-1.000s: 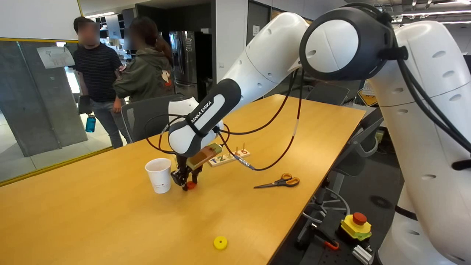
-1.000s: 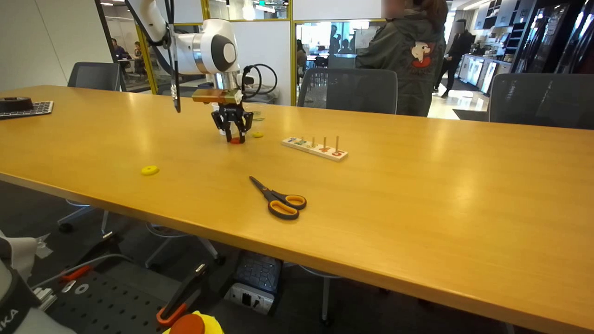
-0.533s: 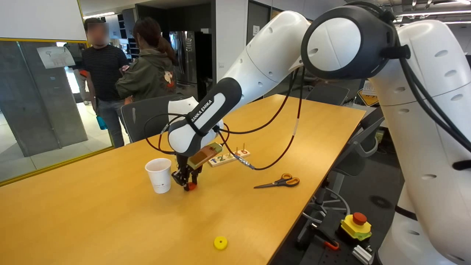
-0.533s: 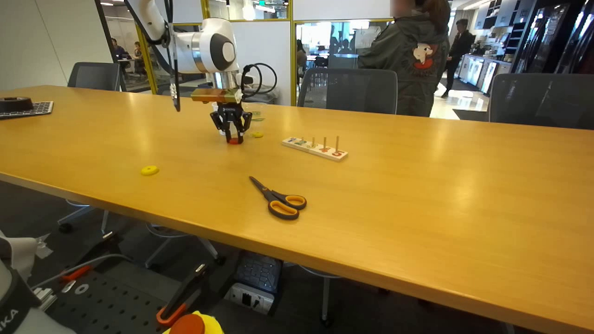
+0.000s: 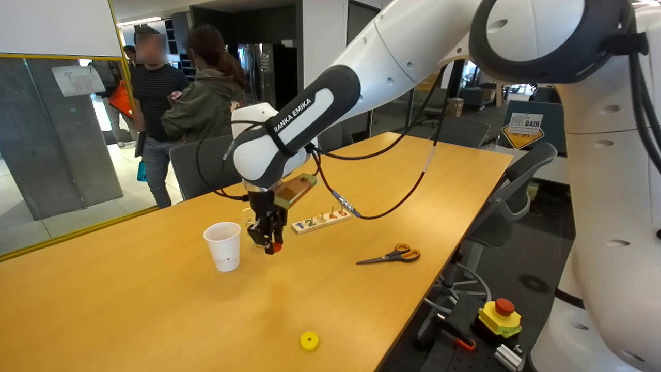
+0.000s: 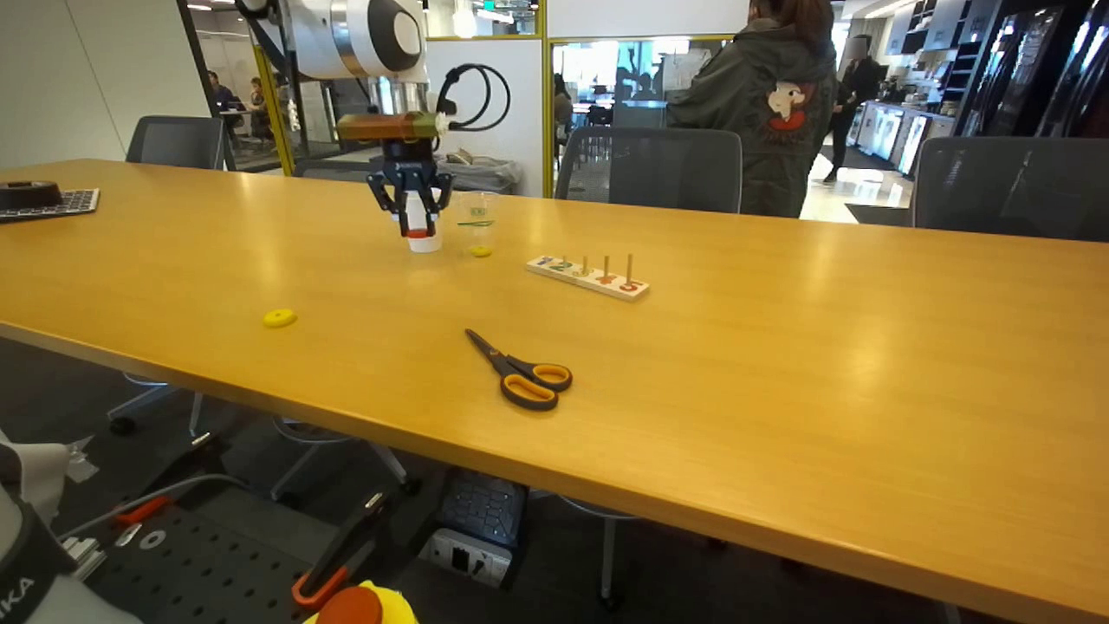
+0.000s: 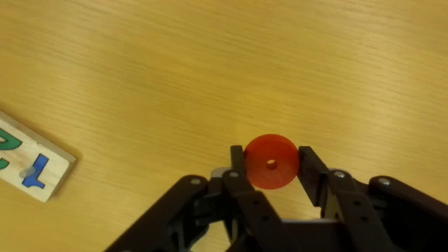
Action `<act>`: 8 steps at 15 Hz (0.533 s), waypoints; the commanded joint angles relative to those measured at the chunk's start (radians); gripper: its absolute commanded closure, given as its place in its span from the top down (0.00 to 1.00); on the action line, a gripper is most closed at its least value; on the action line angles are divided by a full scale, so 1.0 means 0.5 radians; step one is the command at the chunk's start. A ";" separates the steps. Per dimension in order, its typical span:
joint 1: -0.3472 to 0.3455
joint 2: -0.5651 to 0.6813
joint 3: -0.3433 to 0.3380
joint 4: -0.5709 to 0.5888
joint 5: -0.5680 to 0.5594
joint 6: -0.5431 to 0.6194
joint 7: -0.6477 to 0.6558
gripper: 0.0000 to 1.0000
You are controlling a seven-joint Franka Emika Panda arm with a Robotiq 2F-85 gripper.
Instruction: Put one yellow block in the clear cup then put the orange blocks in the white cup, then put the last yellow block in the clear cup
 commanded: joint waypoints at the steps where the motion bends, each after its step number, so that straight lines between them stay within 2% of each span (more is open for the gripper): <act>1: -0.011 -0.175 0.095 -0.004 0.060 -0.032 -0.207 0.25; 8: -0.001 -0.072 0.190 0.256 0.187 0.074 -0.441 0.25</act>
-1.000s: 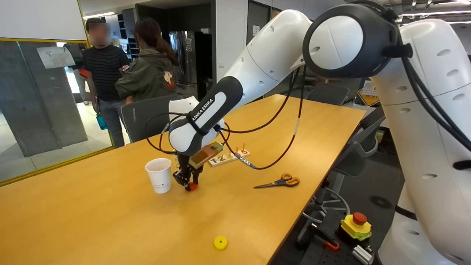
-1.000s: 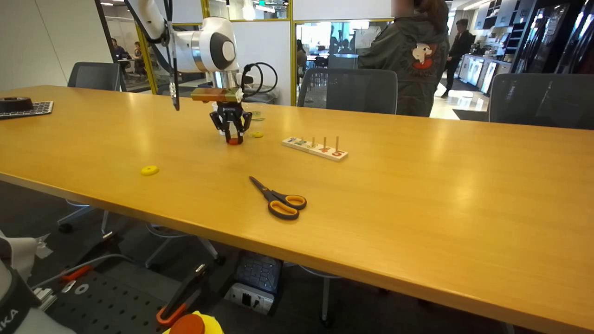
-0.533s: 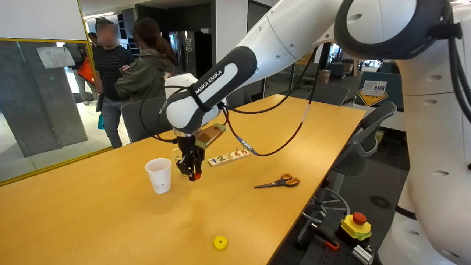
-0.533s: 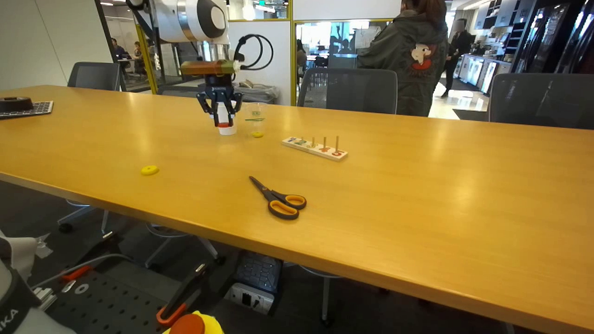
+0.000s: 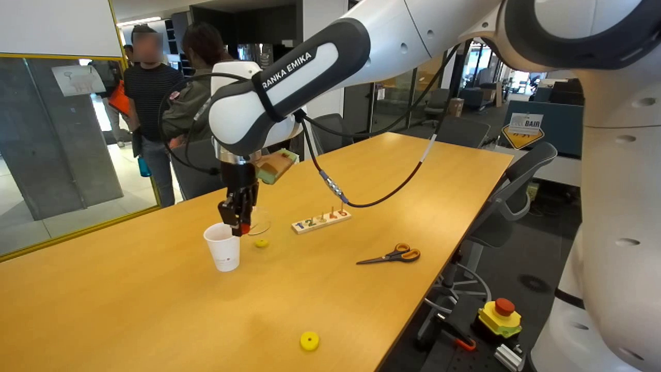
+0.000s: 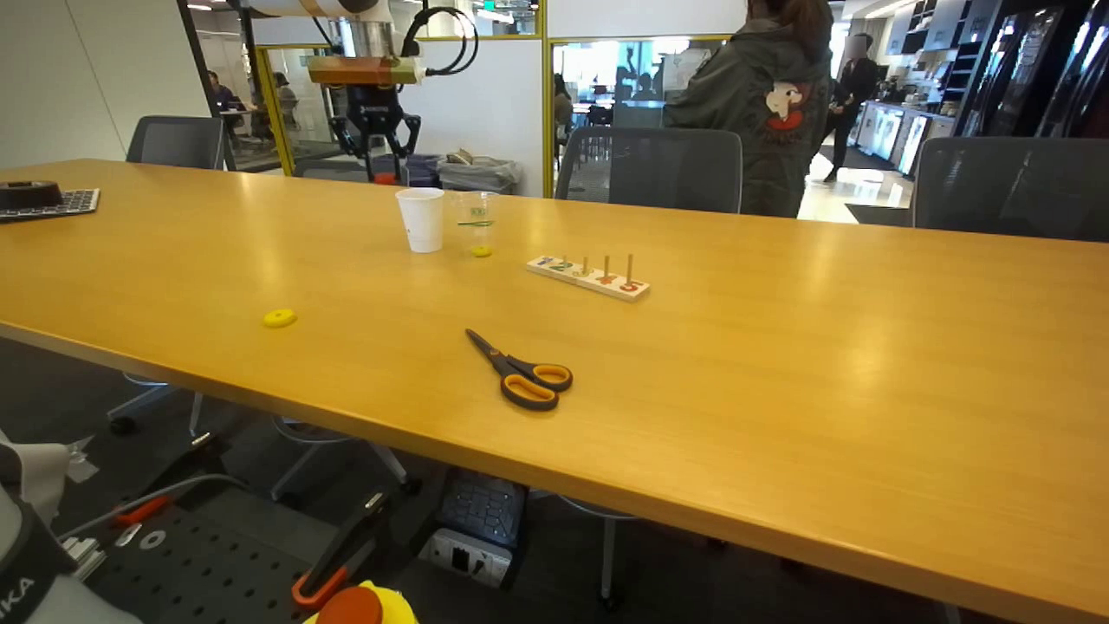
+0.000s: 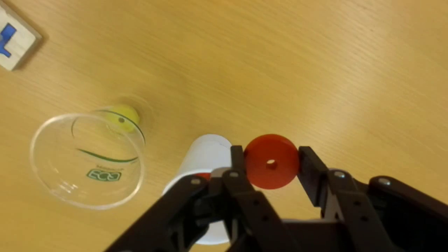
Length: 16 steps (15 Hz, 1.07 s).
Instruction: Put one yellow block in the clear cup then put the orange blocks in the white cup, then put the last yellow block in the clear cup
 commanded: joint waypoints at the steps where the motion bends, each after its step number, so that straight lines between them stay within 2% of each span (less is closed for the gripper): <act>1: -0.003 0.125 0.031 0.197 0.059 0.040 -0.136 0.25; 10: 0.025 0.497 0.012 0.602 -0.011 0.022 -0.128 0.25; 16: 0.027 0.593 -0.019 0.722 -0.048 0.011 -0.111 0.25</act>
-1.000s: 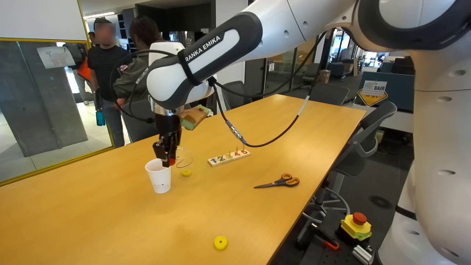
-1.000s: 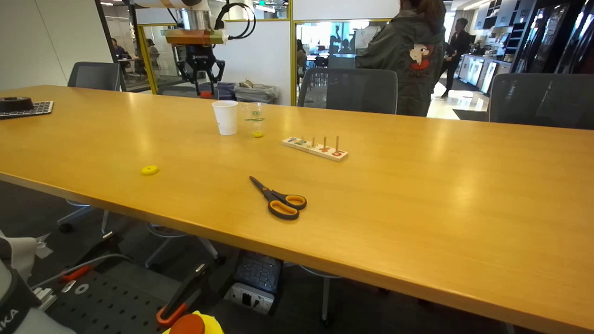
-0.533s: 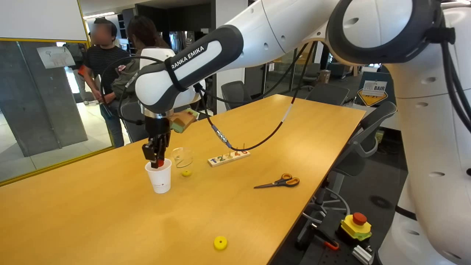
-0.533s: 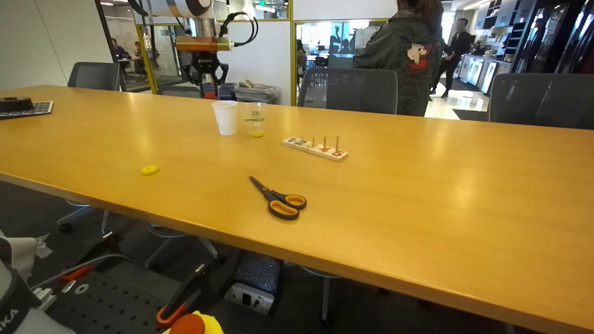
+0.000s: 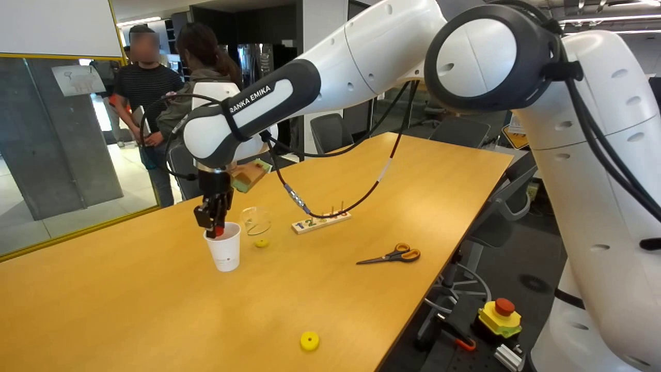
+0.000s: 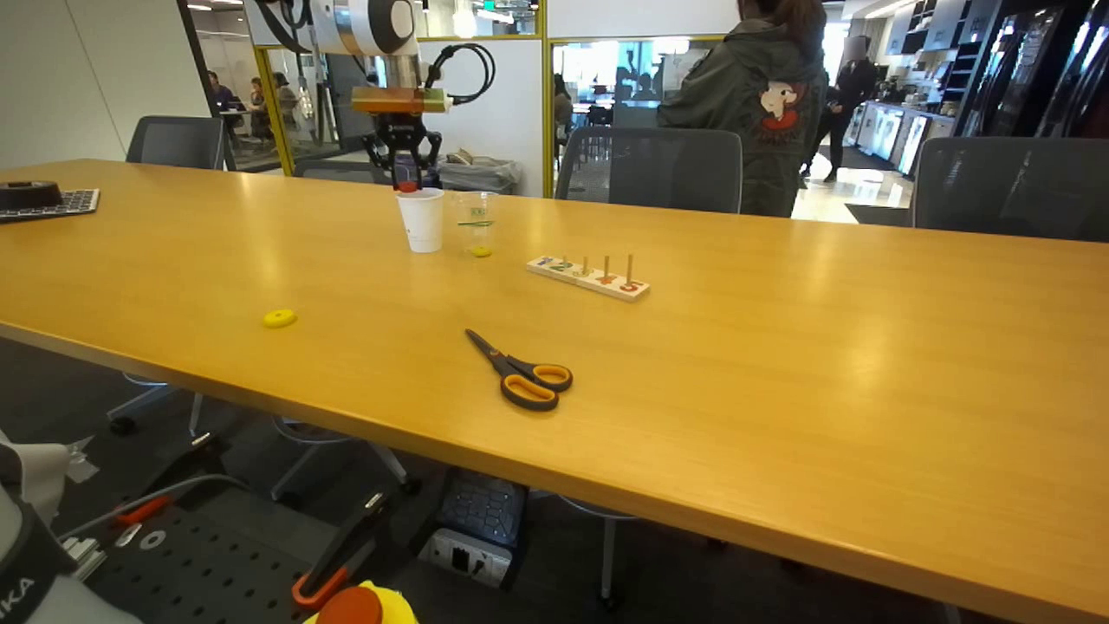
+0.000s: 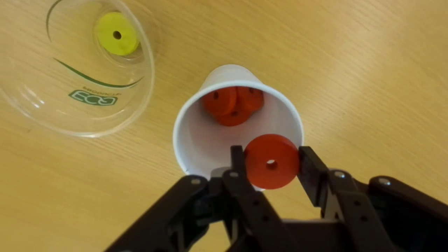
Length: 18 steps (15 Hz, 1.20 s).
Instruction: Put one yellow block in the clear cup then put the orange blocks in the white cup, then put the last yellow block in the clear cup
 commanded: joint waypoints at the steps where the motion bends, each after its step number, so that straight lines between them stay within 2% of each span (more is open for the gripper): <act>1: 0.016 0.061 -0.029 0.128 -0.034 -0.032 0.009 0.67; 2: 0.015 0.061 -0.036 0.131 -0.037 -0.045 0.015 0.68; 6: 0.035 -0.049 -0.095 -0.008 -0.130 -0.108 0.085 0.97; 7: 0.026 -0.094 -0.100 -0.063 -0.146 -0.128 0.089 1.00; 13: -0.062 -0.623 -0.072 -0.689 -0.039 -0.205 0.064 1.00; 18: -0.053 -1.013 -0.075 -1.238 0.102 -0.028 0.131 1.00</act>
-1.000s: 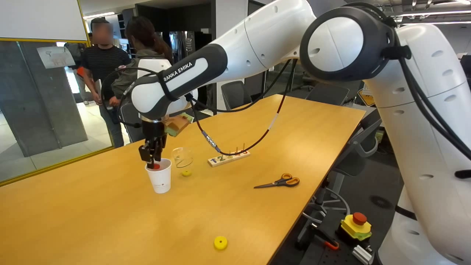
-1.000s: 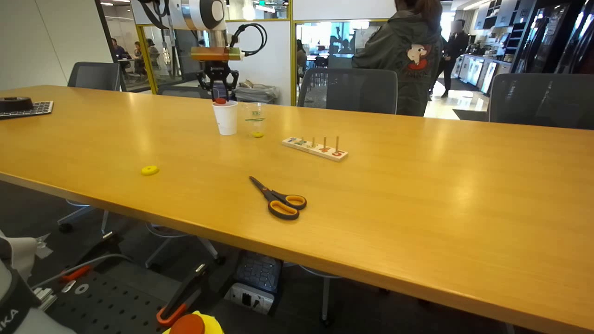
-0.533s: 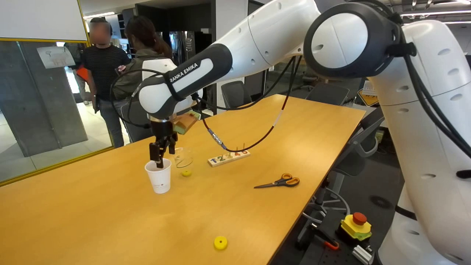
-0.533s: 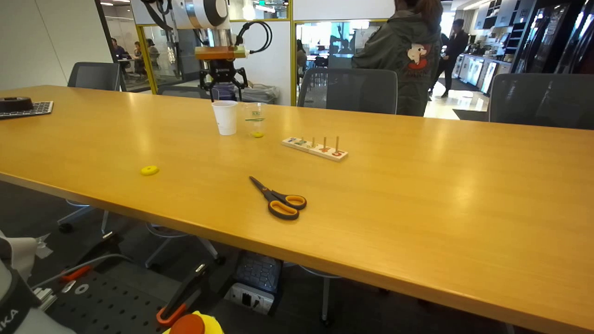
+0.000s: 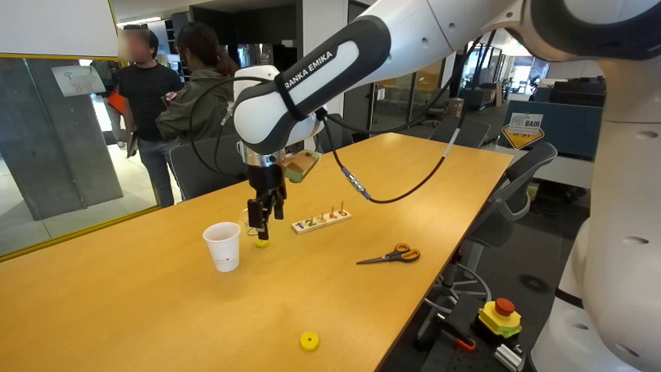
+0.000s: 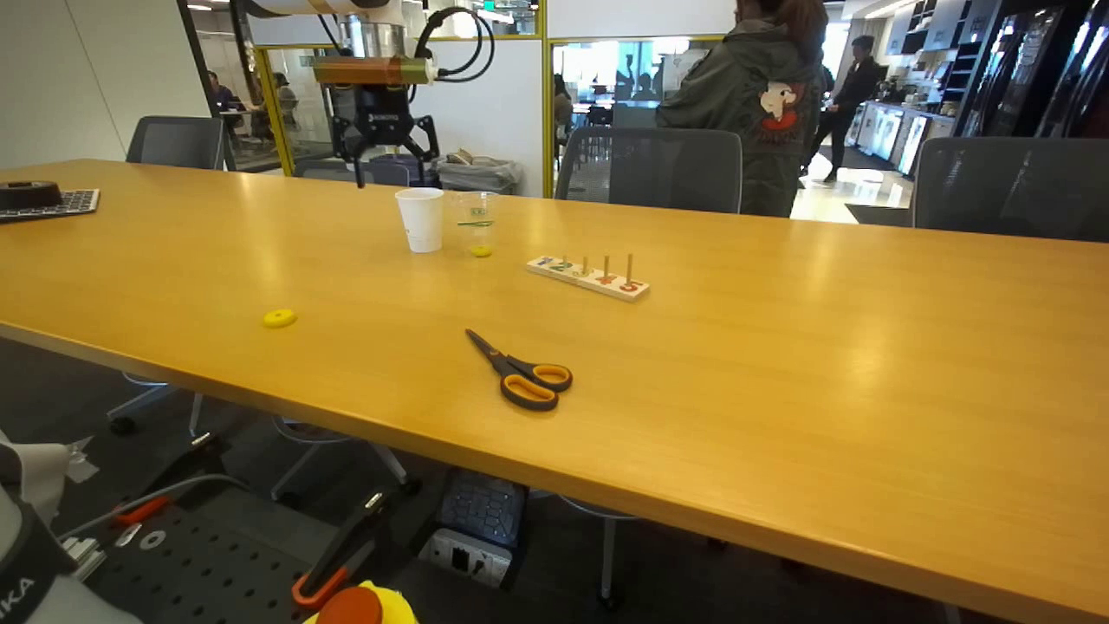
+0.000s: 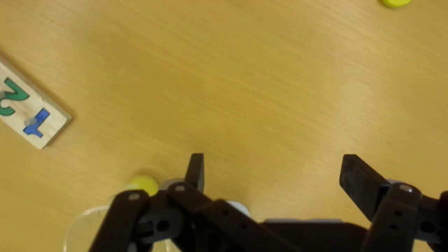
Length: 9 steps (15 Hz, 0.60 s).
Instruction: Put one yellow block in the clear cup then put the orange blocks in the white cup, then put the last yellow block in the clear cup
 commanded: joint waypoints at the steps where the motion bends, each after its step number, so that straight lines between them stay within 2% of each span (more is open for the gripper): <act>1: 0.001 -0.359 0.021 -0.504 0.119 0.245 0.101 1.00; 9: 0.111 -0.765 0.100 -1.399 0.168 0.807 0.398 1.00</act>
